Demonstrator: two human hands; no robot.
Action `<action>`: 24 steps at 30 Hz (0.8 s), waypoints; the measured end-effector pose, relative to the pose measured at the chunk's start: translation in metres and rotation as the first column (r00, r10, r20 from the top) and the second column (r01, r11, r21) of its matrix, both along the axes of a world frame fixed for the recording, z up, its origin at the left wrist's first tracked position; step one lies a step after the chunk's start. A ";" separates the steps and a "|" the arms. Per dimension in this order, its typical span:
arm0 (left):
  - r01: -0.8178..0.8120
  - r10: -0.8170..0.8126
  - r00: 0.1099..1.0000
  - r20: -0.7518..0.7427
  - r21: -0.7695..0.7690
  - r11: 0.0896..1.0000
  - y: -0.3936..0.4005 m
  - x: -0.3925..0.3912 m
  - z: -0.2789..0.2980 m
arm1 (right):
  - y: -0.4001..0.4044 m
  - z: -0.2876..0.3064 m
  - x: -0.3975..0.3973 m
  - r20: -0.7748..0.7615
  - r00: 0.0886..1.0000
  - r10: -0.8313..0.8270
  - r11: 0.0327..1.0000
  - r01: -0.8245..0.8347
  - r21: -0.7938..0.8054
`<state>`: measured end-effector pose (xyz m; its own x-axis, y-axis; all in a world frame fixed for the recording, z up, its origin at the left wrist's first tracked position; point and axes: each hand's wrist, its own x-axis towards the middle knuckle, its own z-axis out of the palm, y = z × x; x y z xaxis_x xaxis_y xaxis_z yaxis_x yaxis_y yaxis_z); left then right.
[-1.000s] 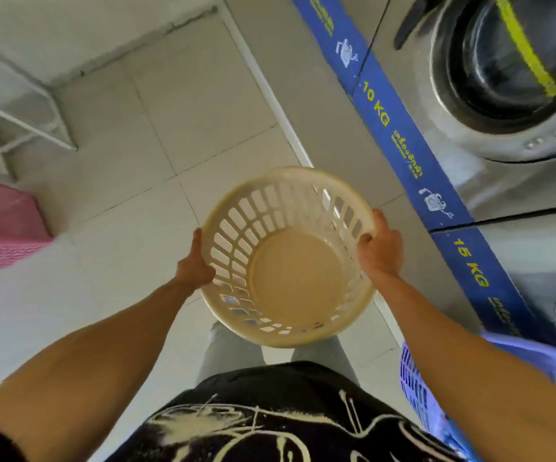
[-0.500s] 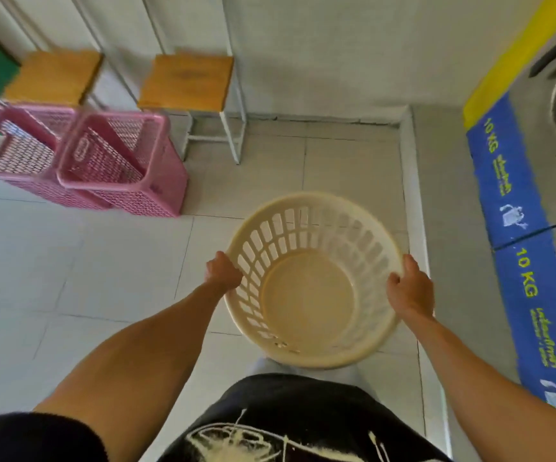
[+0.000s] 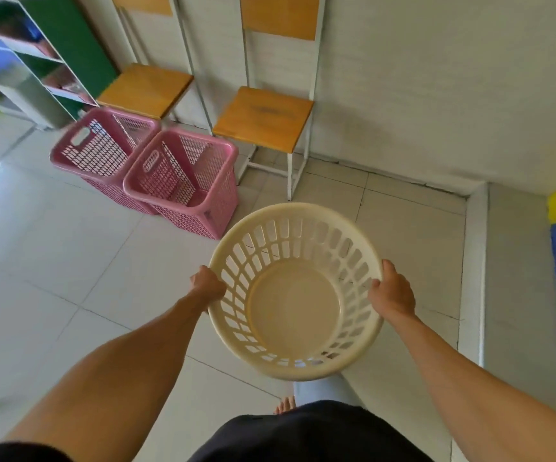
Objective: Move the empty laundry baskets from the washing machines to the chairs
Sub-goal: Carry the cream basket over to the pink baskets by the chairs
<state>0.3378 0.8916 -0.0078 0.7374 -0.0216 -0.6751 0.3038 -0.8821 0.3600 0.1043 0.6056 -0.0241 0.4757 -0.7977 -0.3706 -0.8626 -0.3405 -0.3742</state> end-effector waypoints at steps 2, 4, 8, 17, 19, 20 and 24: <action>-0.016 0.016 1.000 -0.010 -0.003 1.000 -0.010 0.027 -0.007 | -0.017 -0.007 0.031 -0.003 0.999 0.040 0.999 -0.040 0.013; -0.038 0.038 0.999 -0.033 -0.003 0.999 -0.023 0.052 -0.010 | -0.036 -0.010 0.060 -0.021 0.998 0.067 0.997 -0.066 0.029; -0.057 0.057 0.998 -0.034 -0.006 0.998 -0.051 0.096 -0.014 | -0.073 -0.010 0.110 -0.033 0.993 0.114 0.991 -0.112 0.070; -0.097 0.093 0.992 -0.084 -0.049 0.994 -0.091 0.175 -0.027 | -0.148 0.003 0.215 -0.048 0.983 0.175 0.973 -0.165 0.164; -0.093 0.086 0.989 -0.116 -0.049 0.994 -0.098 0.191 -0.032 | -0.156 0.000 0.236 -0.086 0.981 0.175 0.972 -0.158 0.172; -0.098 0.091 0.988 -0.126 -0.052 0.994 -0.101 0.200 -0.034 | -0.159 -0.001 0.246 -0.102 0.980 0.171 0.973 -0.151 0.175; -0.104 0.092 0.985 -0.143 -0.079 0.992 -0.114 0.245 -0.053 | -0.172 -0.010 0.286 -0.134 0.981 0.143 0.977 -0.119 0.178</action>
<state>0.5830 0.7780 -0.0610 0.6379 -0.0163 -0.7700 0.4392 -0.8135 0.3811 0.3908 0.4334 -0.0340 0.5031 -0.6522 -0.5670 -0.8639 -0.3969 -0.3101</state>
